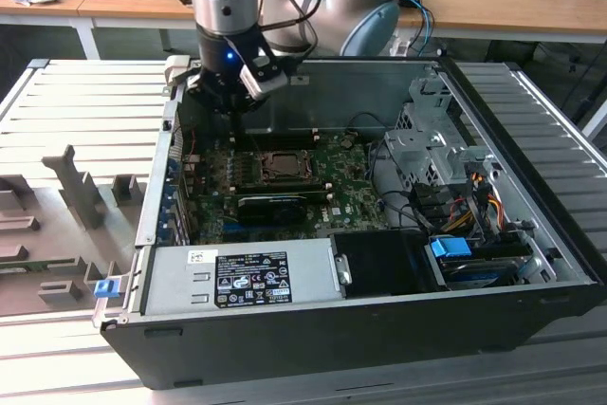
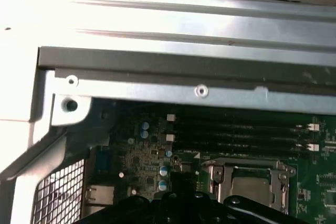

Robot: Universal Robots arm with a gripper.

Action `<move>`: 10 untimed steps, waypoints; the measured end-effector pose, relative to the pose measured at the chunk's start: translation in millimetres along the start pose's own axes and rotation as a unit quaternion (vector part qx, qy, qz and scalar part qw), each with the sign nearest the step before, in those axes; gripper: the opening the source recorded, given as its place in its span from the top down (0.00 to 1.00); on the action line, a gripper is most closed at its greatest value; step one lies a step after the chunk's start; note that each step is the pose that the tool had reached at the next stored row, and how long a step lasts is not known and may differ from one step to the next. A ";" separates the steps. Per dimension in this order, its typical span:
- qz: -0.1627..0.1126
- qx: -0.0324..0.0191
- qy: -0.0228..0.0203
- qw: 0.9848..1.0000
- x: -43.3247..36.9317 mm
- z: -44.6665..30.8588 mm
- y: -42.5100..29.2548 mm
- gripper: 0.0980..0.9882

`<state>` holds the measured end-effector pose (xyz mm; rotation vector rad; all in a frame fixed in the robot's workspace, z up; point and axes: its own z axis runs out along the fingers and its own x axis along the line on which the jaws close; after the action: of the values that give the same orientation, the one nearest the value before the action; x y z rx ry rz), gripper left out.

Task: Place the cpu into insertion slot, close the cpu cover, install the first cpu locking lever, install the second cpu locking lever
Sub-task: 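Install the first cpu locking lever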

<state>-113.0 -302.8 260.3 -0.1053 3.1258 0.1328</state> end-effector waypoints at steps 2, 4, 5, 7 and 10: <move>0.000 0.000 0.000 1.000 -7.0 1.5 4.6 0.99; 0.000 0.000 0.000 1.000 -16.4 2.2 5.0 0.99; 0.000 0.000 0.000 1.000 -20.0 2.4 4.9 0.99; 0.000 0.000 0.000 1.000 -31.9 3.2 4.1 0.99; 0.000 0.000 0.000 1.000 -44.5 4.6 3.2 0.99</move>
<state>-68.8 -296.2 256.6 -0.1055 3.1259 0.1329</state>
